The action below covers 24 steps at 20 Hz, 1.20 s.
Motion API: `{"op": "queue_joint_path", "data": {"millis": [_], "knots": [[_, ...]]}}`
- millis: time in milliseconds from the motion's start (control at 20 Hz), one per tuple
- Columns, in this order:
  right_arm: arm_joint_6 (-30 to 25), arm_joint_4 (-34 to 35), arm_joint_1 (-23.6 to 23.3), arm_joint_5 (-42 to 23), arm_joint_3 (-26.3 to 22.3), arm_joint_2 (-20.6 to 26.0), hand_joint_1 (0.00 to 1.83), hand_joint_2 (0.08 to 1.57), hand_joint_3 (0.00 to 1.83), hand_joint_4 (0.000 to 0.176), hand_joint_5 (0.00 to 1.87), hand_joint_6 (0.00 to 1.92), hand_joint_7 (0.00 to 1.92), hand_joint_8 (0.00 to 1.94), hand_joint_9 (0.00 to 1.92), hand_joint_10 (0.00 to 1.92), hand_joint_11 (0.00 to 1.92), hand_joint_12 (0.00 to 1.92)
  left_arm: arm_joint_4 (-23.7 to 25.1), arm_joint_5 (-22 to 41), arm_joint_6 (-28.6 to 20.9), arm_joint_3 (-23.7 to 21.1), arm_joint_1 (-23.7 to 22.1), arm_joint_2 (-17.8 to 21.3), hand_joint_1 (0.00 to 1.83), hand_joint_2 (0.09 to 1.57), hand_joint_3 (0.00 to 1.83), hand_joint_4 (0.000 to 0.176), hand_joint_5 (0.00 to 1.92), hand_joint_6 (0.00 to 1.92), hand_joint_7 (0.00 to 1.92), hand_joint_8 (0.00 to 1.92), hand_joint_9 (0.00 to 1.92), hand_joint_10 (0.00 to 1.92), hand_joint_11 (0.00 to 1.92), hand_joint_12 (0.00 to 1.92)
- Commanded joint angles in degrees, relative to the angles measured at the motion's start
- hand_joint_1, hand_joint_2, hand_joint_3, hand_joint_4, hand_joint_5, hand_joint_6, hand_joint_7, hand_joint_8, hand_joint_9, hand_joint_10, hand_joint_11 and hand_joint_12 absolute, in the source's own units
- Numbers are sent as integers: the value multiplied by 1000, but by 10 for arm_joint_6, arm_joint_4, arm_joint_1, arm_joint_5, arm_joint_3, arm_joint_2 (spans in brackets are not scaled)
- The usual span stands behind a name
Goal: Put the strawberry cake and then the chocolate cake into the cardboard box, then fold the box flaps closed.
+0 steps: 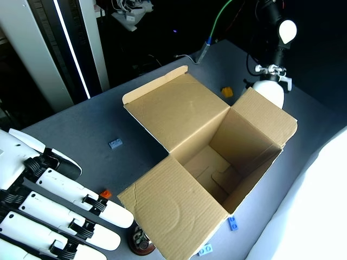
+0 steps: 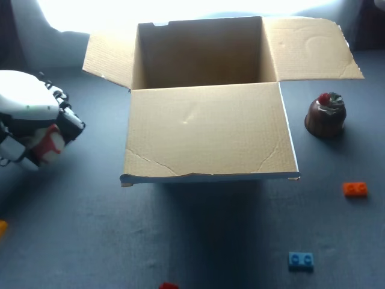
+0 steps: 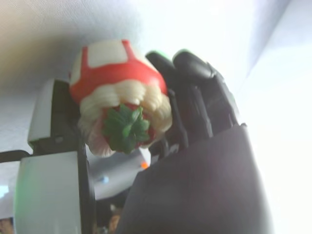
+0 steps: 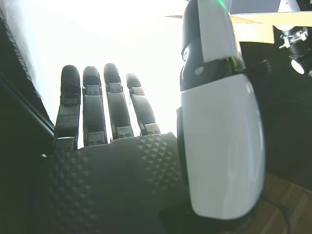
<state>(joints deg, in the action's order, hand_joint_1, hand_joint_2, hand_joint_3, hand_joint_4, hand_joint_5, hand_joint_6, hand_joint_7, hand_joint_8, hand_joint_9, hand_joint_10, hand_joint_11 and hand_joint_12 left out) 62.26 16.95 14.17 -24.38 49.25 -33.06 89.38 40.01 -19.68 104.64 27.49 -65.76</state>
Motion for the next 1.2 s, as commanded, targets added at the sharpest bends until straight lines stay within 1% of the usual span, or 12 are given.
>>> {"op": "queue_joint_path", "data": {"millis": [0, 200, 250, 400, 500, 550, 650, 800, 850, 950, 1050, 1150], "knots": [[1, -1, -5, -73, 1, 8, 936, 973, 1, 0, 64, 3, 181, 2, 165, 2, 0, 562, -29, 10, 0, -2, -6, 11, 1108, 1317, 1, 0, 553, 1533, 684, 1566, 493, 1522, 270, 1896], [2, -1, -4, -74, 1, 8, 981, 943, 0, 0, 98, 6, 212, 5, 201, 8, 0, 707, -29, 39, -11, -15, -27, 36, 1113, 1313, 0, 0, 571, 1482, 681, 1586, 472, 1481, 245, 1860], [3, -1, -4, -74, 1, 8, 966, 948, 0, 0, 68, 3, 190, 2, 177, 4, 0, 644, -29, 47, -14, -17, -33, 41, 1115, 1308, 0, 0, 584, 1471, 686, 1576, 482, 1484, 253, 1892], [3, -1, -3, -74, 1, 8, 965, 946, 0, 0, 64, 2, 180, 0, 171, 2, 0, 608, -19, 78, -31, -35, -62, 64, 1111, 1307, 0, 0, 595, 1479, 676, 1573, 476, 1506, 250, 1920], [3, -1, -1, -76, 1, 8, 987, 925, 0, 0, 97, 8, 203, 4, 197, 7, 0, 665, -11, 94, -44, -46, -69, 77, 1101, 1318, 1, 0, 577, 1505, 658, 1599, 455, 1544, 252, 1921], [3, -1, 0, -76, 1, 8, 990, 923, 0, 0, 97, 7, 205, 4, 201, 8, 0, 672, -9, 102, -48, -50, -70, 82, 1111, 1309, 0, 0, 591, 1470, 677, 1585, 469, 1541, 282, 1921], [3, -1, 4, -77, 1, 8, 998, 932, 0, 0, 59, 5, 169, 4, 183, 1, 0, 563, 3, 117, -59, -59, -70, 95, 1110, 1314, 1, 0, 571, 1500, 678, 1579, 444, 1523, 232, 1921], [3, -1, 7, -77, 1, 9, 1008, 940, 2, 0, 69, 7, 147, 1, 167, 0, 0, 522, 7, 154, -83, -57, -72, 104, 1111, 1316, 0, 0, 546, 1541, 693, 1546, 487, 1447, 236, 1826], [3, -1, 7, -77, 1, 9, 981, 951, 5, 0, 85, 9, 162, 4, 178, 4, 0, 576, 11, 168, -94, -54, -75, 106, 1111, 1315, 0, 0, 549, 1537, 693, 1545, 501, 1447, 247, 1818], [3, -1, 9, -77, 1, 9, 958, 991, 16, 0, 60, 1, 139, 0, 153, 0, 0, 539, 32, 185, -104, -54, -93, 109, 1117, 1306, 0, 0, 568, 1502, 705, 1534, 495, 1423, 232, 1805], [3, -1, 12, -78, 1, 9, 1008, 976, 3, 0, 75, 7, 135, 0, 163, 6, 0, 547, 44, 203, -117, -53, -114, 112, 1112, 1314, 0, 0, 557, 1509, 691, 1565, 472, 1445, 239, 1808], [3, -1, 16, -80, 1, 9, 1016, 961, 0, 0, 62, 0, 131, 2, 174, 6, 0, 536, 64, 212, -126, -52, -138, 112, 1118, 1303, 0, 0, 586, 1475, 698, 1543, 475, 1383, 228, 1779]]}}
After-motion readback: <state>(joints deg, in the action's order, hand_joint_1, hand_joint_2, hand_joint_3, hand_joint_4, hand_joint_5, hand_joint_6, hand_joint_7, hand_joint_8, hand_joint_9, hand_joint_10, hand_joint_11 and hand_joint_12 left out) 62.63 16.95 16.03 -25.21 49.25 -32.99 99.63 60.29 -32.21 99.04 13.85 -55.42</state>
